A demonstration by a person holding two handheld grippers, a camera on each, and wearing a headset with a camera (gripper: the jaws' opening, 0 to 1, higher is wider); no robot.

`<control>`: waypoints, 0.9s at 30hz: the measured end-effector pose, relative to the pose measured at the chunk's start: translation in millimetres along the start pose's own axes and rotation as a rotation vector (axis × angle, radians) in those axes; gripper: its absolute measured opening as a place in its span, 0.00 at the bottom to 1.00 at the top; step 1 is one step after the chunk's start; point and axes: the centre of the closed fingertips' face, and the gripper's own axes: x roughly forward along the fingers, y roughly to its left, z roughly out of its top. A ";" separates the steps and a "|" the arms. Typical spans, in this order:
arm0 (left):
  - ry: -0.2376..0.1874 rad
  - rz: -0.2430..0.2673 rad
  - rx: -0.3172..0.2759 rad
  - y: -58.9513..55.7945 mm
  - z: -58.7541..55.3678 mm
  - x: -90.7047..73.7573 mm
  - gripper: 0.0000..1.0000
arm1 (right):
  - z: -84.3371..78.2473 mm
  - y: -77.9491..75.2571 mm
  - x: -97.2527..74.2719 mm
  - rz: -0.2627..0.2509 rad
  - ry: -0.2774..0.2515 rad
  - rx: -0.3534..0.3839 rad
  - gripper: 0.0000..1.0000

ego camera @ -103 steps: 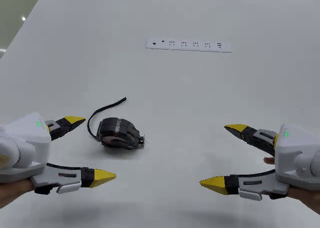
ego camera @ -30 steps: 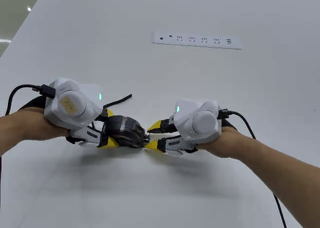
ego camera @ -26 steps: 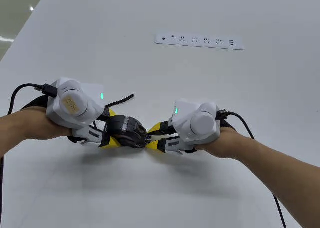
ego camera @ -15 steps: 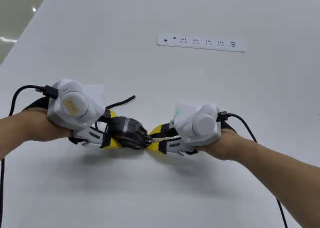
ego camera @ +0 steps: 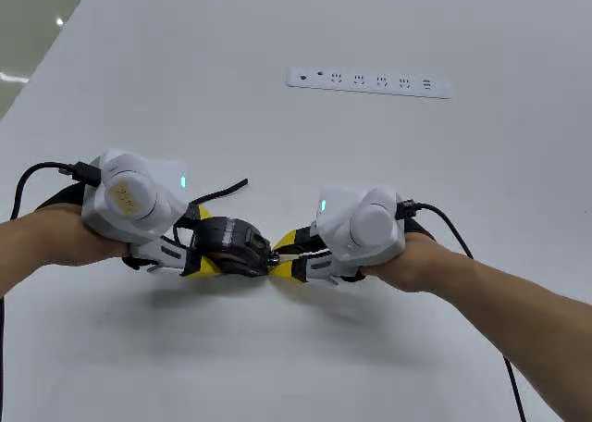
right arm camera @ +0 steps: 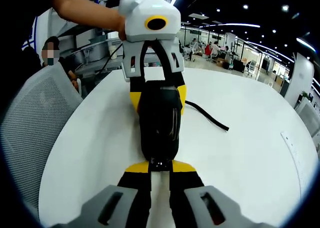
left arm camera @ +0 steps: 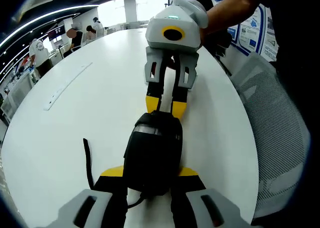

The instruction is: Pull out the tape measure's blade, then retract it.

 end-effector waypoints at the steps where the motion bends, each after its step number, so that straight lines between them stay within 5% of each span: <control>1: 0.000 0.000 0.000 0.0 0.1 0.1 0.30 | 0.0 0.1 -0.1 0.001 0.001 -0.002 0.11; 27: 0.002 -0.002 -0.008 -1.0 -0.6 0.3 0.30 | -3.2 0.5 -5.3 0.009 0.008 -0.033 0.11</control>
